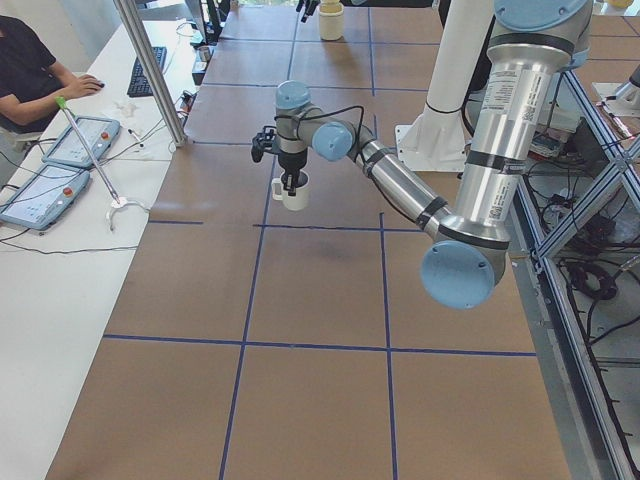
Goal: Left arm hands cup to right arm to dump lemon
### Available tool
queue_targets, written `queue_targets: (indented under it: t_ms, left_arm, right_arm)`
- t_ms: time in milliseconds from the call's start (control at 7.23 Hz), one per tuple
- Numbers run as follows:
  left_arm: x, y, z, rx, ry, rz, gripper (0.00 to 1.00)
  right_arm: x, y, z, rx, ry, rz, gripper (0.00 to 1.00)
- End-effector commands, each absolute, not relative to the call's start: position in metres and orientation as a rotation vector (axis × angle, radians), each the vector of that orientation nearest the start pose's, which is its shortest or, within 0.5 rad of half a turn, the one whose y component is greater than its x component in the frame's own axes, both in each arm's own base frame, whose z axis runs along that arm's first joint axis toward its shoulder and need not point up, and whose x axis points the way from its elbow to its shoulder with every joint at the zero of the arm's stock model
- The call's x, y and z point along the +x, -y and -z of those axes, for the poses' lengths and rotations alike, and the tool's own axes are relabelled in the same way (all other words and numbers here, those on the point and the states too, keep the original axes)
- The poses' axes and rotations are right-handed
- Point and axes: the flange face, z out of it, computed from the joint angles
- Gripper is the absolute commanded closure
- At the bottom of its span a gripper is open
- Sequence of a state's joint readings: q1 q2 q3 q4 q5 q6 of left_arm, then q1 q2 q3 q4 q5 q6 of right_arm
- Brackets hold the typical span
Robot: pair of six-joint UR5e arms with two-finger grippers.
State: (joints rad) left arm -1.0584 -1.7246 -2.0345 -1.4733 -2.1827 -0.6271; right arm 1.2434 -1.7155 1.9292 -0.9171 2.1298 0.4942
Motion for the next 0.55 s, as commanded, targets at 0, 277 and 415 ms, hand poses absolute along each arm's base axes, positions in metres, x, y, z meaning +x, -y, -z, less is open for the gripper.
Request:
queue_targets:
  t_ms: [0,277,415]
  left_arm:
    - [0.157,0.484,-0.443,0.003,-0.753,-0.029,1.0]
    - [0.166,0.496,-0.49,-0.098,-0.754,0.043,1.0]
    - [0.168,0.5,-0.51,-0.098,-0.76,0.065,1.0]
  right_arm:
    - [-0.027,0.442,-0.496,0.391,0.914,0.086,0.0]
    - [-0.023,0.43,-0.503,0.359,0.936,0.078,0.0]
    - [-0.022,0.429,-0.501,0.363,0.937,0.08,0.0]
